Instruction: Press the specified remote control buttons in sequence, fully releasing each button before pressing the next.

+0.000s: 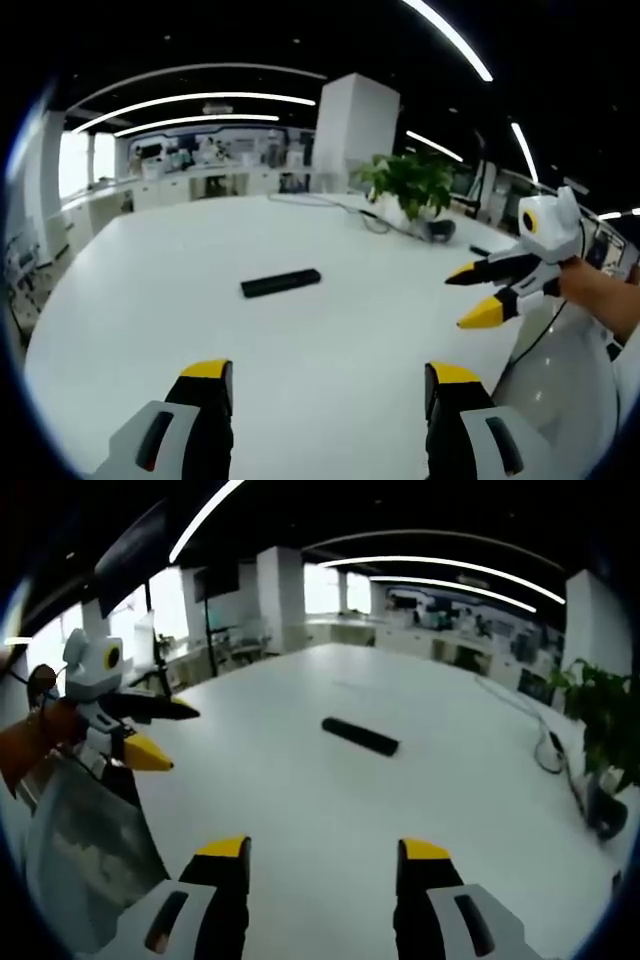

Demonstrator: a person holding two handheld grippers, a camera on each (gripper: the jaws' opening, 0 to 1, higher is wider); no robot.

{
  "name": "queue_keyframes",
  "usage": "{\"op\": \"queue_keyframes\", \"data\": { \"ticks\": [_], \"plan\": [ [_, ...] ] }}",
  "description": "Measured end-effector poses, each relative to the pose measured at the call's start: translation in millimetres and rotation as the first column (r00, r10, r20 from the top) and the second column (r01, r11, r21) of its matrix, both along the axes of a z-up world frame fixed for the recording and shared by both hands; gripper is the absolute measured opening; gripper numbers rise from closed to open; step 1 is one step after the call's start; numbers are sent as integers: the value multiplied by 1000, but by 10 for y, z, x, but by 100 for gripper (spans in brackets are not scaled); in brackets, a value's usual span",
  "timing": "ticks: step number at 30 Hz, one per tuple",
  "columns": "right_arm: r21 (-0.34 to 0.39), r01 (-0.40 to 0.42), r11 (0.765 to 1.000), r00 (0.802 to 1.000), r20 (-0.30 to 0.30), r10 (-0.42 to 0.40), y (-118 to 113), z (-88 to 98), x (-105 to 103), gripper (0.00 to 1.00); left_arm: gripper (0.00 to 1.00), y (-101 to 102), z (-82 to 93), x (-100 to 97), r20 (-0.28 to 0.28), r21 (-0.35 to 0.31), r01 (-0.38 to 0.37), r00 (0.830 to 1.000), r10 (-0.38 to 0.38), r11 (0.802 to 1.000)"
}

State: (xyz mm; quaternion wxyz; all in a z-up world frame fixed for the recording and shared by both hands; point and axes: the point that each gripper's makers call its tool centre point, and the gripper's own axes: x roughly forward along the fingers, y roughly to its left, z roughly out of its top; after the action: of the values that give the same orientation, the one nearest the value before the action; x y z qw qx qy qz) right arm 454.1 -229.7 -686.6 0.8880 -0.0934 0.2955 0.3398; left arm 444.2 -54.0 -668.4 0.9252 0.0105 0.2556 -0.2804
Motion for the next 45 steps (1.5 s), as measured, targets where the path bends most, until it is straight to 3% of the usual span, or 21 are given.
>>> {"op": "queue_keyframes", "data": {
  "ticks": [14,27,45],
  "plan": [
    [-30,-21,999,999,34,22,1,83,324,55,81,73,53,292,23,46,21,999,-22,999],
    [-56,-47,997,998,39,49,1,56,650,55,80,125,-5,618,21,93,50,998,-52,994],
    [-75,-73,995,997,23,74,33,-100,1011,54,80,136,-213,993,-7,117,86,996,-86,989]
  ]
}}
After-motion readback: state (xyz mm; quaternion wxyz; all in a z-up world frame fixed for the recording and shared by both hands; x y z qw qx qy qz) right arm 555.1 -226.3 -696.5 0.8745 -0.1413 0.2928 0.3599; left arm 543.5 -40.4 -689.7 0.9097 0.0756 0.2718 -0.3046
